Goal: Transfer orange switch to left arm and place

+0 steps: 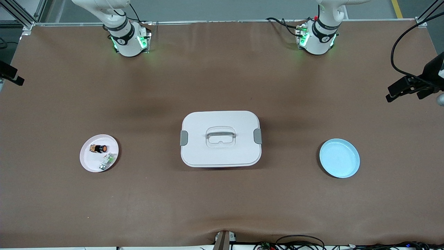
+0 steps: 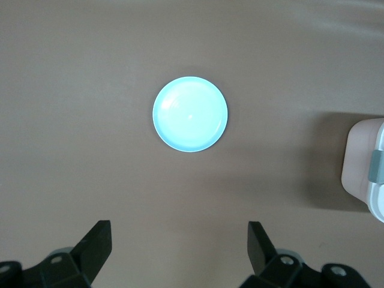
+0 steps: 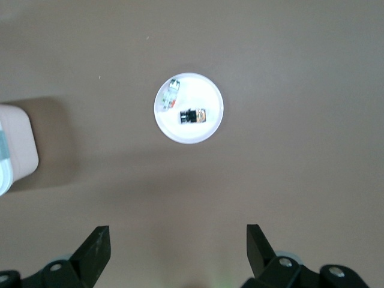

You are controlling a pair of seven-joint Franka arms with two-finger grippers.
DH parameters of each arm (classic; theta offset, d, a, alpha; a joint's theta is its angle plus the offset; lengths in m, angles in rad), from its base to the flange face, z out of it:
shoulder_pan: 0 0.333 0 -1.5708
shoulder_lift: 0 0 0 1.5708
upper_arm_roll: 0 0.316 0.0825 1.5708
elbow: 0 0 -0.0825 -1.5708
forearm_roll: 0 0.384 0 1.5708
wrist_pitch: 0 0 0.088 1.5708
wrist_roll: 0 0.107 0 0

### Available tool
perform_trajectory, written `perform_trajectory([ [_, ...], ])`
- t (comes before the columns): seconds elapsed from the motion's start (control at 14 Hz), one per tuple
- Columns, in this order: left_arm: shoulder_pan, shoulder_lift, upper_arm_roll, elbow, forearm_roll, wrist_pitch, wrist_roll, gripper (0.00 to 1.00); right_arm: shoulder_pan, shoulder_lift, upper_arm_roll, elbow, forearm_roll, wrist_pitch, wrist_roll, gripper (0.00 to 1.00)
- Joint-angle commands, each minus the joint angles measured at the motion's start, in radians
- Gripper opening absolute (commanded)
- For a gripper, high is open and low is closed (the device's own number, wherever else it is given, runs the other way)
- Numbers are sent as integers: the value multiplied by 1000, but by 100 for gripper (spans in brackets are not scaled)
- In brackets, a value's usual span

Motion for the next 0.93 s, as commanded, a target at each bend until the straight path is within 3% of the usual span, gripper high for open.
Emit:
perform_trajectory([
  [0.0, -7, 13, -1, 28, -5, -19, -2, 100, -23, 29, 8, -4, -11, 74, 21, 100],
  [0.86, 10, 27, 0, 28, -2, -19, 9, 100, -20, 306, 11, -13, 6, 111, 15, 100],
])
